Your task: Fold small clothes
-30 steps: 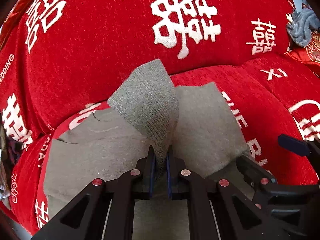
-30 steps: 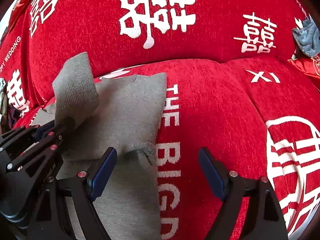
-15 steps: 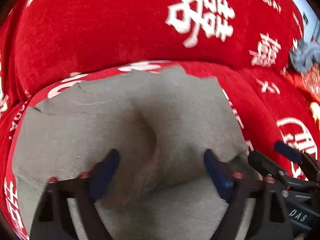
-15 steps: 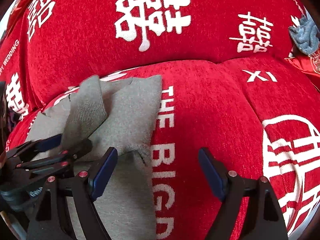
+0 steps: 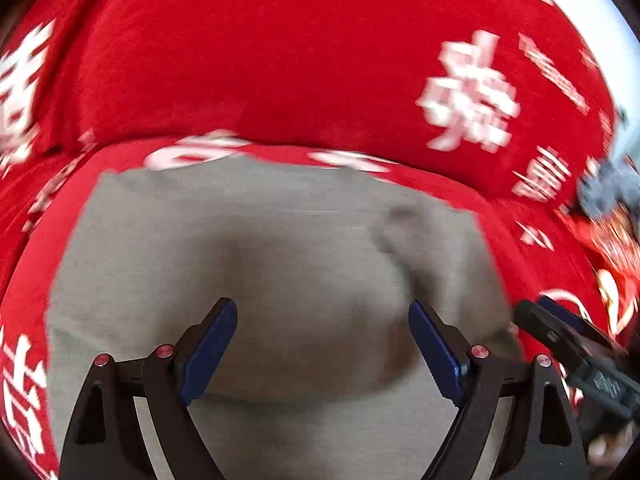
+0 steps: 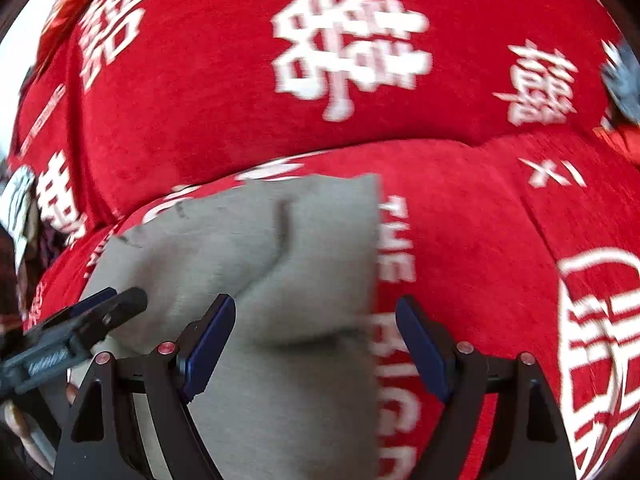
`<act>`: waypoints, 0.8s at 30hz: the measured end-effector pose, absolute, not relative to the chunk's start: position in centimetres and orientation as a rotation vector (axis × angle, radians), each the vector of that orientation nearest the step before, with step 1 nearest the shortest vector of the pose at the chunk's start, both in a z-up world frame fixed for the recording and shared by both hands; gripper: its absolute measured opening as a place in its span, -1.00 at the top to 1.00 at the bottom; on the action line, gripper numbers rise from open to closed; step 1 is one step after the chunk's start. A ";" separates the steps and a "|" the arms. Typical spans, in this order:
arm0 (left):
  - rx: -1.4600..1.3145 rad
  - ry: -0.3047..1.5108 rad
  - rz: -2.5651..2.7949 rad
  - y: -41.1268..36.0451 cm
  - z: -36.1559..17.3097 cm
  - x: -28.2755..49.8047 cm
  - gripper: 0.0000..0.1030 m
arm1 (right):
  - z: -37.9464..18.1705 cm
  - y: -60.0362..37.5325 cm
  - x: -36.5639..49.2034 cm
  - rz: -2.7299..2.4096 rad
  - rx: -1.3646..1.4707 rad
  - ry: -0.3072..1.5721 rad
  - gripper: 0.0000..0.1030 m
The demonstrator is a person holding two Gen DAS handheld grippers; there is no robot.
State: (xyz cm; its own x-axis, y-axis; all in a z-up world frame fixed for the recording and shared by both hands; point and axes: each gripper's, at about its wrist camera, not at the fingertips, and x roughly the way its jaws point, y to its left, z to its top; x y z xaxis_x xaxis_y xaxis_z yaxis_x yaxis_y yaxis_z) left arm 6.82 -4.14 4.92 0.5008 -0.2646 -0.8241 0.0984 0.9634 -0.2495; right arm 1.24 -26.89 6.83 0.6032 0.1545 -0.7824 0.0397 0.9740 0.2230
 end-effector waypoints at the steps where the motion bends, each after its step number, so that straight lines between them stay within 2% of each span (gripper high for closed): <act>1: -0.185 1.042 -0.177 -3.1 4.4 7.3 -0.71 | 6.9 -25.6 1.8 0.083 0.211 0.922 -0.66; 6: -0.173 1.088 -0.064 -0.3 2.0 8.0 -0.71 | 5.3 -20.2 5.1 0.112 0.101 0.983 -0.66; 9: -0.101 1.073 -0.072 -0.9 1.8 7.5 -0.71 | 3.3 -20.5 5.7 -0.063 -0.009 1.049 -0.62; 16: 0.016 1.027 -0.071 -2.6 1.3 6.4 -0.72 | 4.7 -28.9 -0.1 -0.050 0.287 0.963 -0.62; 22: -0.008 1.030 -0.094 -2.0 1.9 6.2 -0.72 | 4.1 -32.2 -0.1 0.082 0.560 0.944 -0.63; 23: -0.012 1.028 -0.101 -1.9 2.1 5.9 -0.72 | 3.8 -32.2 0.1 0.082 0.583 0.943 -0.62; 24: -0.012 1.028 -0.104 -1.8 2.1 5.8 -0.72 | 3.4 -32.4 0.2 0.074 0.597 0.949 -0.47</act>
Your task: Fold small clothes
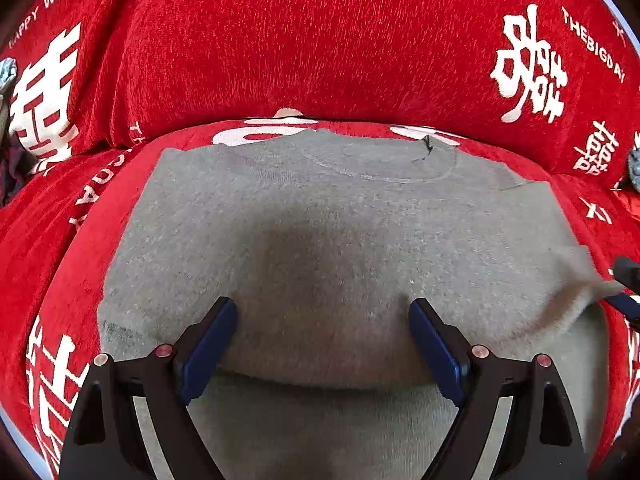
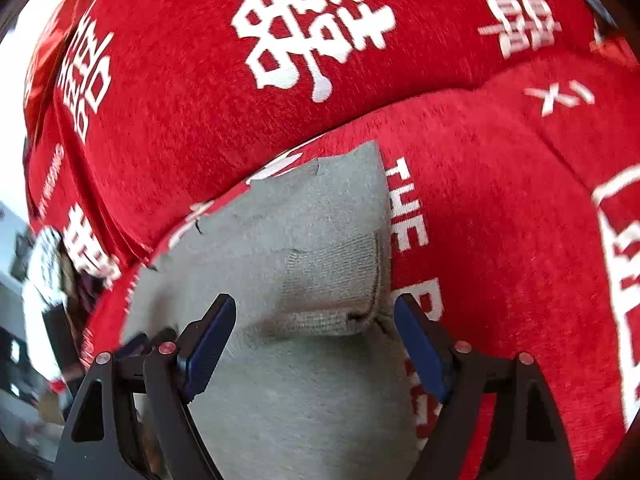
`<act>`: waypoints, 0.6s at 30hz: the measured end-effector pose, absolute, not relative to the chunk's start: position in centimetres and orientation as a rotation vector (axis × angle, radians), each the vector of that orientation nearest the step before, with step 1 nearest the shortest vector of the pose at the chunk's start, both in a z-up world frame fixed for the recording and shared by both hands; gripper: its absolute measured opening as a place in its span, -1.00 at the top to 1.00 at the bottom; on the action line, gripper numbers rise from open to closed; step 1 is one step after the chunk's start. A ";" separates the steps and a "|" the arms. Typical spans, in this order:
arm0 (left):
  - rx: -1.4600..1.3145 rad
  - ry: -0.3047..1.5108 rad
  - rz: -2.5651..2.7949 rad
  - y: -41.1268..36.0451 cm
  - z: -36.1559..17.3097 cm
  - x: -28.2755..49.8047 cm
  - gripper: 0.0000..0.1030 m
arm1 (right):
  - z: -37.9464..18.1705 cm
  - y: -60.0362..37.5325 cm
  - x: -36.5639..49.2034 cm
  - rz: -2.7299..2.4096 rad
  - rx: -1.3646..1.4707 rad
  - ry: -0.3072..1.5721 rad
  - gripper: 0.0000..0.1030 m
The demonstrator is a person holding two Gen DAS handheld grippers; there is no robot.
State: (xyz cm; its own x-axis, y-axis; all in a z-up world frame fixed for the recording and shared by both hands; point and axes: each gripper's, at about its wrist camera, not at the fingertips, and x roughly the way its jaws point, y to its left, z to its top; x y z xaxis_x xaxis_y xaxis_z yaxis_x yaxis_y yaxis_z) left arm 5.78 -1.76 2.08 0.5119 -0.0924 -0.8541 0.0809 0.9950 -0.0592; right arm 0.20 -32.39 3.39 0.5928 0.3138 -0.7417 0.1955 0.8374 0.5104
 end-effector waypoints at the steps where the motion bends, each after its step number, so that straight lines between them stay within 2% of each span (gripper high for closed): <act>1: -0.004 1.029 -0.105 -1.7 2.0 5.7 -0.72 | 3.1 -32.1 0.2 0.061 0.588 0.959 -0.24; 2: 0.003 1.028 -0.104 -1.7 1.8 5.7 -0.72 | 2.8 -31.8 0.4 0.027 0.551 0.982 0.29; 3: 0.012 1.024 -0.105 -1.8 1.8 5.6 -0.72 | 2.6 -31.5 0.5 -0.003 0.511 0.991 0.56; 4: 0.018 1.021 -0.105 -1.9 1.8 5.6 -0.72 | 2.7 -31.6 0.5 0.003 0.500 0.981 0.60; 5: 0.018 1.021 -0.104 -1.9 1.8 5.6 -0.72 | 3.0 -31.6 0.2 0.013 0.494 0.960 0.80; 6: 0.010 1.022 -0.104 -1.9 1.9 5.6 -0.72 | 3.5 -31.5 0.0 0.022 0.481 0.938 0.90; 12: 0.010 1.010 -0.091 -1.9 1.7 5.6 -0.72 | 7.0 -29.4 -0.5 0.057 0.290 0.789 0.90; 18: -0.010 1.005 -0.100 -1.8 2.1 5.7 -0.72 | 9.7 -29.3 0.1 0.101 0.262 0.669 0.90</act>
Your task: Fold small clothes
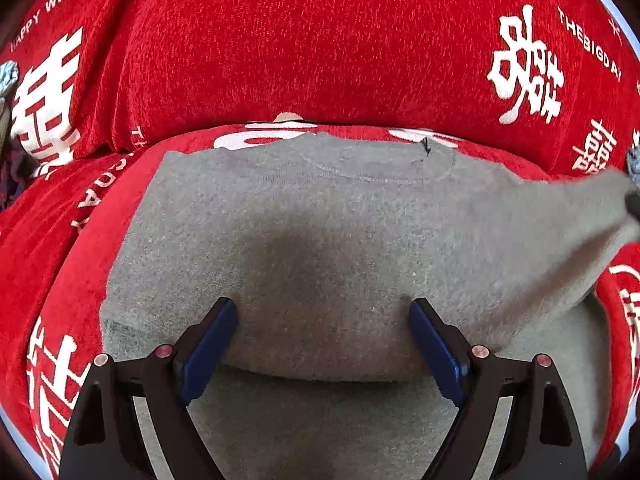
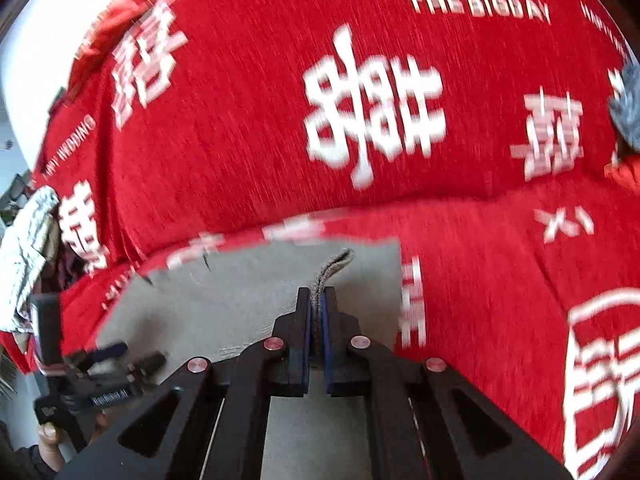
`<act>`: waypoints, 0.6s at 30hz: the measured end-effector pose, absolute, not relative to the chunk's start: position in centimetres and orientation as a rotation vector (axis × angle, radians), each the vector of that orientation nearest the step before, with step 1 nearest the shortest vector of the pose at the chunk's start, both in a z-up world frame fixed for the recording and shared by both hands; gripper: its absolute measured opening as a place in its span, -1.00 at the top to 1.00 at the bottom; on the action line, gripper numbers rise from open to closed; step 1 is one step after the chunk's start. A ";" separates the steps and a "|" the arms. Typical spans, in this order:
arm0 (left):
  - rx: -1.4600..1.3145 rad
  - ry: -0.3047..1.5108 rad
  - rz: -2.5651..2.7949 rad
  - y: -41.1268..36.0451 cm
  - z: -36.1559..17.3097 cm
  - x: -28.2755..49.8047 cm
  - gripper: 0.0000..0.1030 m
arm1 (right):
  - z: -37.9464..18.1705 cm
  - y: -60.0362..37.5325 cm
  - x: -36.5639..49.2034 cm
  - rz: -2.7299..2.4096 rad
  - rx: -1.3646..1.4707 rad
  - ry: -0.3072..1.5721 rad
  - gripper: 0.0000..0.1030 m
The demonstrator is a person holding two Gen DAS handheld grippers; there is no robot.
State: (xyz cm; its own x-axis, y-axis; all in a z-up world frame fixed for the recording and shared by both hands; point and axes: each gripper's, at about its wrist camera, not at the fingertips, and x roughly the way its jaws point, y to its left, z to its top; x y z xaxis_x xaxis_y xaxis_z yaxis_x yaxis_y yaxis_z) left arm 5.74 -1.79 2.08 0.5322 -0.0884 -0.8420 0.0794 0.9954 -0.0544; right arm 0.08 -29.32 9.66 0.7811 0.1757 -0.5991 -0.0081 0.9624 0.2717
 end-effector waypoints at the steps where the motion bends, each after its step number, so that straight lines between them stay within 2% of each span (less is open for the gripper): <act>1: -0.009 1.006 -0.094 -1.8 2.0 5.8 -0.72 | 9.8 -29.2 0.5 0.104 0.250 0.674 0.90; 8: 0.038 1.011 -0.078 -2.5 2.1 5.7 -0.72 | 3.8 -30.2 2.2 -0.002 0.185 0.913 0.85; 9: 0.026 1.011 -0.082 -2.4 2.4 5.6 -0.72 | 3.8 -30.7 1.8 -0.022 0.211 0.923 0.70; 11: 0.017 0.999 -0.098 -2.7 3.1 5.4 -0.72 | 4.9 -31.2 0.8 -0.063 0.223 0.881 0.53; 13: 0.031 0.990 -0.133 -4.0 3.5 5.2 -0.72 | 6.9 -30.6 -0.4 -0.070 0.226 0.791 0.24; 14: 0.041 0.988 -0.149 -4.7 3.6 5.1 -0.72 | 7.5 -29.7 -0.6 -0.049 0.207 0.769 -0.08; 15: 0.069 0.983 -0.174 -5.9 3.8 5.0 -0.72 | 7.8 -28.3 -0.5 -0.013 0.161 0.768 -0.23; 18: 0.138 0.983 -0.169 -7.6 3.4 4.7 -0.72 | 6.3 -25.1 0.6 0.098 0.105 0.855 -0.22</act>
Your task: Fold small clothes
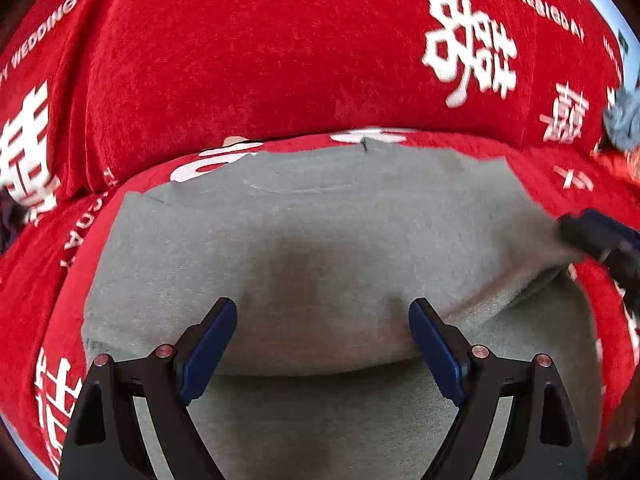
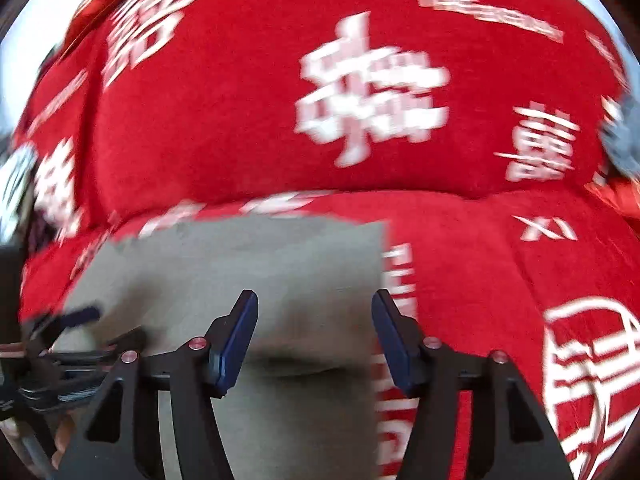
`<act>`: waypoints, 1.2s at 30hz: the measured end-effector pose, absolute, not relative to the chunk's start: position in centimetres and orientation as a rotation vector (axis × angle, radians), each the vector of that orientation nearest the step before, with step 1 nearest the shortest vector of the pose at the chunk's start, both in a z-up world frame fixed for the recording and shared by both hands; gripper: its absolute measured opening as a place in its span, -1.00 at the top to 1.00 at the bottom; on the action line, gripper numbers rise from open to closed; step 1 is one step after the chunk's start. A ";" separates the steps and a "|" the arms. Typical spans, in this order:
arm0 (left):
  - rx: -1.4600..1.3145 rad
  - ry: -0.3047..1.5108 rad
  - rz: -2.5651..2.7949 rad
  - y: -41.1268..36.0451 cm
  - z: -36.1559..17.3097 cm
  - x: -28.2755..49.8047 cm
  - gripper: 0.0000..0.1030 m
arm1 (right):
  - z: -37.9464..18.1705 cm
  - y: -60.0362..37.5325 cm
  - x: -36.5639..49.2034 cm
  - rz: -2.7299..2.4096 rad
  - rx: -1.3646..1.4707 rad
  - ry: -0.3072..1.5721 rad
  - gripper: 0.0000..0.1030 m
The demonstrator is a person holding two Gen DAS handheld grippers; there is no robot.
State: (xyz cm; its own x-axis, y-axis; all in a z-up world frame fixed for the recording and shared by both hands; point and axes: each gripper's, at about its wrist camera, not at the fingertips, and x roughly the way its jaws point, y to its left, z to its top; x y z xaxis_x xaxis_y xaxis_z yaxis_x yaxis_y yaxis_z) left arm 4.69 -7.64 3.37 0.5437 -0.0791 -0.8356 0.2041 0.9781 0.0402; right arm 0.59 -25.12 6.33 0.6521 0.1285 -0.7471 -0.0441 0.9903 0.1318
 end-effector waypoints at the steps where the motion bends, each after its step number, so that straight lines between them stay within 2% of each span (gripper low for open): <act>1: 0.147 0.996 -0.161 -7.7 2.9 4.7 -0.72 | 5.5 -24.8 0.8 0.094 0.089 0.886 -0.22; 2: 0.133 0.999 -0.166 -7.4 2.7 4.8 -0.73 | 4.5 -24.7 1.0 0.060 0.068 0.921 -0.22; 4: 0.115 1.001 -0.147 -6.6 2.7 5.0 -1.00 | 3.0 -25.3 1.0 0.049 0.079 0.948 -0.18; 12: -0.019 0.980 -0.134 -2.4 5.3 2.7 -1.00 | 6.6 -23.6 -2.7 0.075 0.113 0.869 -0.26; 18: 0.039 1.051 -0.091 -1.6 2.9 0.8 -1.00 | 2.7 -19.2 -3.7 0.080 0.009 1.007 -0.28; 23: 0.072 1.035 -0.103 -0.9 3.0 -3.6 -1.00 | 2.7 -17.8 -7.9 0.089 -0.057 0.992 -0.55; 31: 0.138 1.024 -0.142 0.7 3.1 -11.4 -1.00 | 2.0 -18.1 -17.7 0.121 -0.155 0.959 -0.57; 34: 0.158 1.021 -0.152 0.8 3.5 -13.2 -1.00 | 2.2 -18.2 -18.7 0.106 -0.158 1.034 -0.60; 36: 0.144 0.990 -0.183 0.4 4.5 -13.7 -1.00 | 3.7 -17.2 -19.7 0.162 -0.132 0.963 -0.61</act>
State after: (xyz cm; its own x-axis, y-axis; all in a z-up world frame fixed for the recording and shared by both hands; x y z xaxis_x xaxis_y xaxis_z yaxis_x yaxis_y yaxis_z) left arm -13.72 0.42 4.52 0.5350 -0.0878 -0.8403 0.2186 0.9751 0.0374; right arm -19.72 -17.17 3.72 0.5609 0.0787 -0.8241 -0.1956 0.9799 -0.0395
